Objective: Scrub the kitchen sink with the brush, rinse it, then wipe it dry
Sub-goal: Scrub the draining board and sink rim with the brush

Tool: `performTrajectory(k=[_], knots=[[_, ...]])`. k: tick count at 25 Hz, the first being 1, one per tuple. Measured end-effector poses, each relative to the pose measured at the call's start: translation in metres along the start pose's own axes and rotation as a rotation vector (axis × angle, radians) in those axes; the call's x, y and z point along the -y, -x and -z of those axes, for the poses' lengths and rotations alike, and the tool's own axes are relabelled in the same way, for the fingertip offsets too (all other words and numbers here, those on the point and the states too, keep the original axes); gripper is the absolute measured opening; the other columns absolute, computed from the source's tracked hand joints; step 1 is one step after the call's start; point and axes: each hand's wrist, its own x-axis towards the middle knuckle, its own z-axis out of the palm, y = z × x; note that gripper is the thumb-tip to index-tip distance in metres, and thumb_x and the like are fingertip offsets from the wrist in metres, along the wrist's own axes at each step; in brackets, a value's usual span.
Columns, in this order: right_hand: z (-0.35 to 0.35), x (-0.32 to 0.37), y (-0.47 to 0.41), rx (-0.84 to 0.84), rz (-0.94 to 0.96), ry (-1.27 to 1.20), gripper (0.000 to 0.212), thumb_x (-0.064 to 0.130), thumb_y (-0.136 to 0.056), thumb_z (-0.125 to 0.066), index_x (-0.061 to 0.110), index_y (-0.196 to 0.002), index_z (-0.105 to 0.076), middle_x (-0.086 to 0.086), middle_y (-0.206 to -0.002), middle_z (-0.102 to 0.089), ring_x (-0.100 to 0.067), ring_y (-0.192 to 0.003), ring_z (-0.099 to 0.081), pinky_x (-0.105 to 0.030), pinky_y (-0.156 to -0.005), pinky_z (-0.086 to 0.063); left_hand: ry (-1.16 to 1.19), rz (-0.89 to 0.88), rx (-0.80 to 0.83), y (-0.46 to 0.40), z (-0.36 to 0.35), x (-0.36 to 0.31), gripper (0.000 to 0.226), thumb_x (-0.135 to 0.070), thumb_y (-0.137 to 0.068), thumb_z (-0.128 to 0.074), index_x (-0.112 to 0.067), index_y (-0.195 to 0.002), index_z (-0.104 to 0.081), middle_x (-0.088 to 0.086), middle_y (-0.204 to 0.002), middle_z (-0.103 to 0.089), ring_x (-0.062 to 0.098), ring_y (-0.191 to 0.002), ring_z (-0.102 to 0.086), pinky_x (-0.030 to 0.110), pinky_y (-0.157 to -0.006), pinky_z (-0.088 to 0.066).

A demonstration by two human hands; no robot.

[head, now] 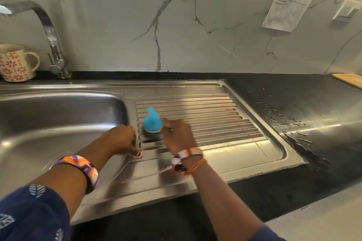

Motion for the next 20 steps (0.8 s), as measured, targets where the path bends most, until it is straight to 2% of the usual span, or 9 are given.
performTrajectory(k=[1, 3, 4, 8, 12, 13, 15, 17, 20], knots=[[0.021, 0.036, 0.027, 0.064, 0.026, -0.112, 0.032, 0.058, -0.083, -0.048, 0.066, -0.113, -0.05, 0.015, -0.095, -0.07, -0.014, -0.087, -0.07, -0.031, -0.073, -0.057, -0.002, -0.006, -0.002, 0.0, -0.001, 0.0, 0.048, -0.05, -0.077, -0.07, -0.012, -0.104, -0.063, 0.006, -0.107, -0.065, 0.019, -0.089, -0.056, 0.024, -0.07, -0.04], [0.099, 0.112, 0.103, 0.155, 0.057, -0.209, 0.033, 0.028, -0.091, -0.051, 0.032, -0.121, -0.063, -0.006, -0.11, -0.07, -0.026, -0.1, -0.066, -0.03, -0.082, -0.051, 0.0, -0.023, -0.007, -0.001, -0.005, 0.003, 0.044, -0.051, -0.079, -0.068, -0.013, -0.101, -0.061, 0.006, -0.106, -0.063, 0.019, -0.09, -0.056, 0.024, -0.07, -0.038], [0.108, 0.111, 0.112, 0.177, 0.051, -0.207, 0.032, 0.02, -0.093, -0.05, 0.021, -0.122, -0.063, -0.012, -0.114, -0.069, -0.029, -0.104, -0.064, -0.029, -0.081, -0.047, 0.013, -0.033, -0.013, -0.001, -0.008, 0.006, 0.04, -0.051, -0.079, -0.068, -0.015, -0.095, -0.059, 0.006, -0.104, -0.062, 0.018, -0.088, -0.054, 0.024, -0.071, -0.038], [0.181, 0.018, 0.081, 0.005, -0.161, -0.023, 0.031, 0.017, -0.097, -0.046, 0.007, -0.122, -0.062, -0.019, -0.114, -0.066, -0.033, -0.105, -0.061, -0.029, -0.078, -0.04, 0.056, -0.043, -0.03, -0.002, -0.015, 0.009, 0.039, -0.05, -0.079, -0.068, -0.02, -0.074, -0.043, 0.002, -0.09, -0.055, 0.018, -0.081, -0.052, 0.027, -0.07, -0.039], [0.209, -0.014, 0.074, -0.137, -0.402, -0.076, 0.034, 0.014, -0.094, -0.048, 0.005, -0.124, -0.06, -0.019, -0.123, -0.061, -0.035, -0.11, -0.057, -0.038, -0.093, -0.044, 0.081, -0.046, -0.043, 0.001, -0.016, 0.009, 0.041, -0.051, -0.083, -0.063, -0.014, -0.096, -0.051, 0.008, -0.11, -0.06, 0.021, -0.093, -0.055, 0.031, -0.082, -0.044], [0.204, -0.003, 0.078, -0.127, -0.388, -0.095, 0.033, 0.014, -0.095, -0.048, 0.003, -0.124, -0.06, -0.02, -0.121, -0.062, -0.035, -0.109, -0.057, -0.037, -0.09, -0.044, 0.092, -0.048, -0.037, 0.004, -0.018, 0.01, 0.051, -0.052, -0.086, -0.058, -0.011, -0.116, -0.051, 0.012, -0.124, -0.057, 0.023, -0.105, -0.055, 0.032, -0.09, -0.044], [0.177, 0.036, 0.094, -0.043, -0.263, -0.137, 0.032, 0.013, -0.095, -0.048, 0.001, -0.122, -0.061, -0.022, -0.116, -0.064, -0.034, -0.105, -0.059, -0.03, -0.076, -0.039, 0.066, -0.038, -0.046, 0.014, -0.024, 0.015, 0.072, -0.056, -0.091, -0.045, -0.015, -0.148, -0.025, 0.012, -0.146, -0.04, 0.027, -0.129, -0.043, 0.037, -0.104, -0.039], [0.144, 0.089, 0.116, 0.084, -0.071, -0.195, 0.031, 0.011, -0.094, -0.051, 0.002, -0.121, -0.062, -0.02, -0.104, -0.068, -0.027, -0.092, -0.061, -0.023, -0.068, -0.035, -0.006, 0.001, -0.109, 0.025, -0.028, 0.029, 0.073, -0.06, -0.092, -0.035, -0.022, -0.151, -0.015, 0.01, -0.151, -0.033, 0.028, -0.135, -0.037, 0.04, -0.107, -0.037], [0.104, 0.168, 0.13, 0.231, 0.093, -0.345, 0.032, 0.01, -0.09, -0.053, 0.007, -0.12, -0.064, -0.007, -0.083, -0.06, -0.006, -0.06, -0.049, -0.003, -0.05, -0.032, -0.086, 0.138, -0.172, 0.046, -0.019, 0.069, 0.075, -0.063, -0.092, -0.032, -0.018, -0.15, -0.018, 0.01, -0.151, -0.031, 0.028, -0.136, -0.035, 0.039, -0.106, -0.036]])
